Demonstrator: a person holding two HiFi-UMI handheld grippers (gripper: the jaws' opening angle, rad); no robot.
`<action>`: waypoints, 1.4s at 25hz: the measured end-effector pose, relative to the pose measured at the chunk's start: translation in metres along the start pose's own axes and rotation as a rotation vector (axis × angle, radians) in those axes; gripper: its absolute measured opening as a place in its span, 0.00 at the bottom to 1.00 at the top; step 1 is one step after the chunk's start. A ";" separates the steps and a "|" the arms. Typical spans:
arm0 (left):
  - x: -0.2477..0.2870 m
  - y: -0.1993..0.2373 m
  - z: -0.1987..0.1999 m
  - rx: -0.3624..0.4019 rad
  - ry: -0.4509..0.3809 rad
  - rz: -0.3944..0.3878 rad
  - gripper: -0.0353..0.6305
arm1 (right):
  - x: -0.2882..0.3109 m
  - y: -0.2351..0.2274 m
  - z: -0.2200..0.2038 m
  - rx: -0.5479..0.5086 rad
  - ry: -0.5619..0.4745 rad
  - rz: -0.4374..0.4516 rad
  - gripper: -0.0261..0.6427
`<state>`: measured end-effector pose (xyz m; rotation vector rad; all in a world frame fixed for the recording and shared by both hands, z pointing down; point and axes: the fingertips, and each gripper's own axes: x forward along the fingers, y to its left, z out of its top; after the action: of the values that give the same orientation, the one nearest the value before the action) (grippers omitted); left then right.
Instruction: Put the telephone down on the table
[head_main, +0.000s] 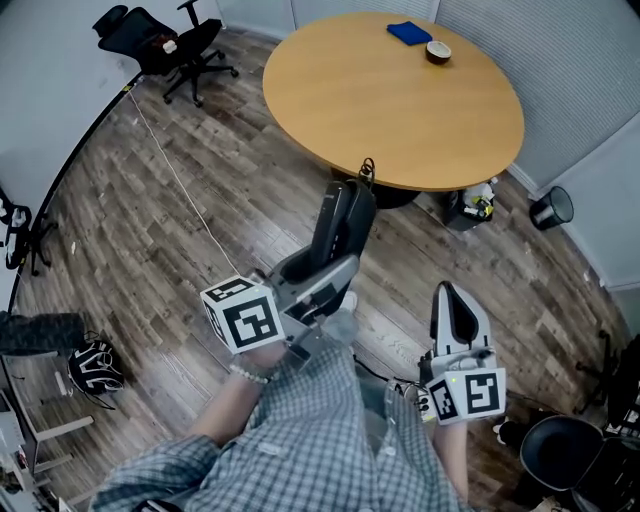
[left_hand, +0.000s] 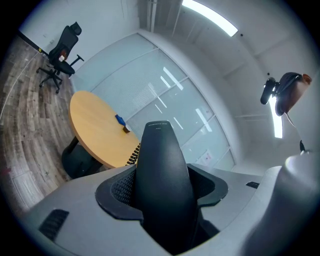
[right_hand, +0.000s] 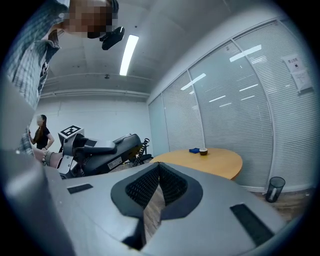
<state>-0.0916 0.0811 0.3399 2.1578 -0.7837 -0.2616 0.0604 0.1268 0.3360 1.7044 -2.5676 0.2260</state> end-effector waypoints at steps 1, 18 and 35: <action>0.007 0.002 0.003 -0.001 0.008 -0.006 0.47 | 0.005 -0.005 0.002 0.002 0.000 -0.010 0.05; 0.111 0.043 0.061 0.002 0.104 -0.098 0.47 | 0.080 -0.071 0.024 -0.011 -0.003 -0.138 0.05; 0.180 0.074 0.090 0.002 0.175 -0.144 0.47 | 0.140 -0.113 0.035 -0.005 -0.001 -0.198 0.06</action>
<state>-0.0216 -0.1212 0.3502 2.2076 -0.5310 -0.1432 0.1108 -0.0495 0.3291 1.9398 -2.3759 0.2089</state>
